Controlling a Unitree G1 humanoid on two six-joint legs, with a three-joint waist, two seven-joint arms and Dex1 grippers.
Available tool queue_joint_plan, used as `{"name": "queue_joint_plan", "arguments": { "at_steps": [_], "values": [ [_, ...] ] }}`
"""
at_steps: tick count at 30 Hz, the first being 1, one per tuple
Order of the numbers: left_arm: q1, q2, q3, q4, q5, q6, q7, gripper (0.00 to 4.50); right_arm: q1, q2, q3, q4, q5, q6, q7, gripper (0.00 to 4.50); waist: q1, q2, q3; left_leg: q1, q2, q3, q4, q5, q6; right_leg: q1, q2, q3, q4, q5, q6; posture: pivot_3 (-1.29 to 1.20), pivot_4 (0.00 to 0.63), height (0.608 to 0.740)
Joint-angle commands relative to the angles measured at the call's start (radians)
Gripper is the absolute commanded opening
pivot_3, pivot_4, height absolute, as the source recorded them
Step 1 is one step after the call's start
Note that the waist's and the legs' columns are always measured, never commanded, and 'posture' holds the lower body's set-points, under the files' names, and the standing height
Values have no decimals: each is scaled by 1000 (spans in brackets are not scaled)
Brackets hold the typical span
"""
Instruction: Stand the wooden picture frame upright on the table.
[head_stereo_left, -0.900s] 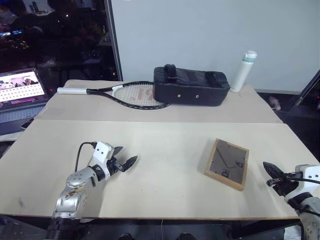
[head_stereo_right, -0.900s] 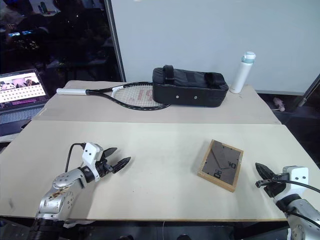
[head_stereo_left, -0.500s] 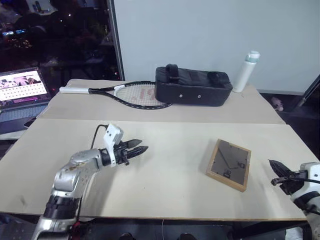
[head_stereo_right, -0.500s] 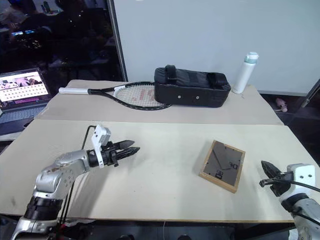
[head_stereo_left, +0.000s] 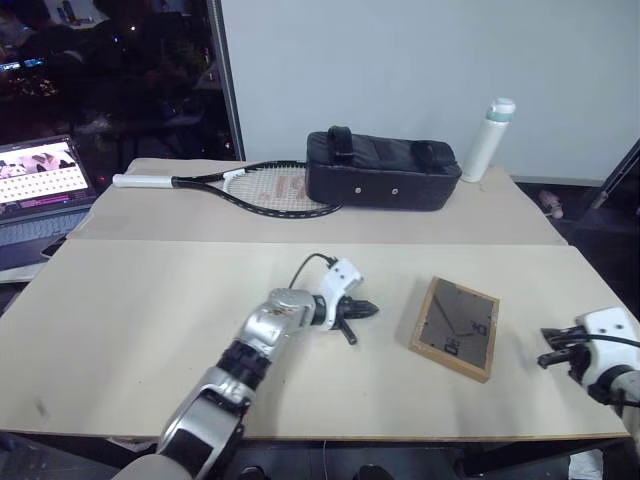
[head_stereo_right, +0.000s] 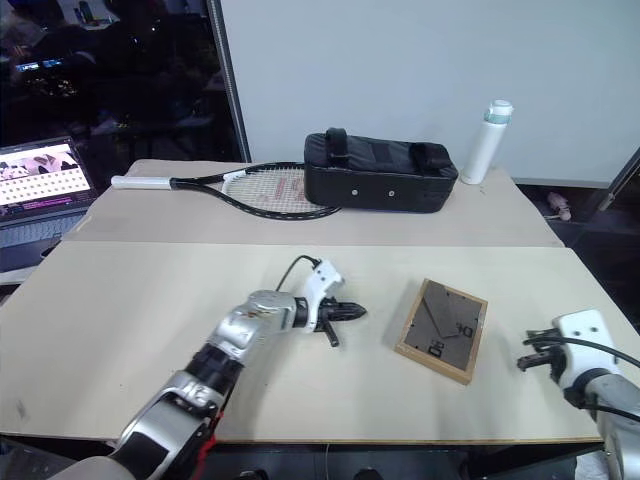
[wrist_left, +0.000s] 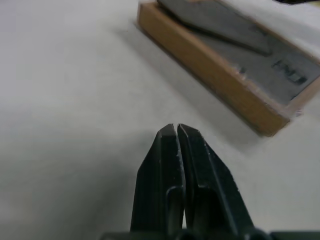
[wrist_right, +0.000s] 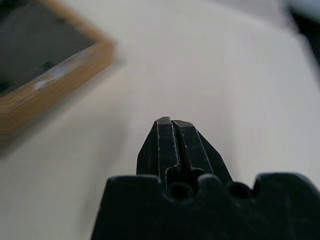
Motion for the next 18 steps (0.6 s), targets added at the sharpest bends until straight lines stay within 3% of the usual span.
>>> {"name": "queue_joint_plan", "arguments": {
  "at_steps": [1,5,9,18],
  "values": [
    [-54,-62,9,95,29,-70,1,141,-25,4,27,-44,10,31,12,0,2,0,0,0,0,0,0,0,0,0,0,0,0,0,0,0,150,696],
    [-57,-106,8,116,42,-81,-30,141,-57,15,81,-42,8,53,34,0,4,0,0,-3,-2,-1,1,0,0,1,-1,0,-4,0,1,0,150,696],
    [-15,-87,-9,58,61,-39,-70,141,-114,35,156,-44,-7,53,41,0,-1,1,0,-4,-2,-2,0,0,0,0,-1,0,-5,1,2,0,150,696],
    [122,123,-5,-161,101,107,-93,141,-253,95,285,-8,-24,45,78,0,-8,2,-1,-1,-2,-3,-1,0,0,2,-1,0,-4,2,2,0,150,696]
  ]
}}
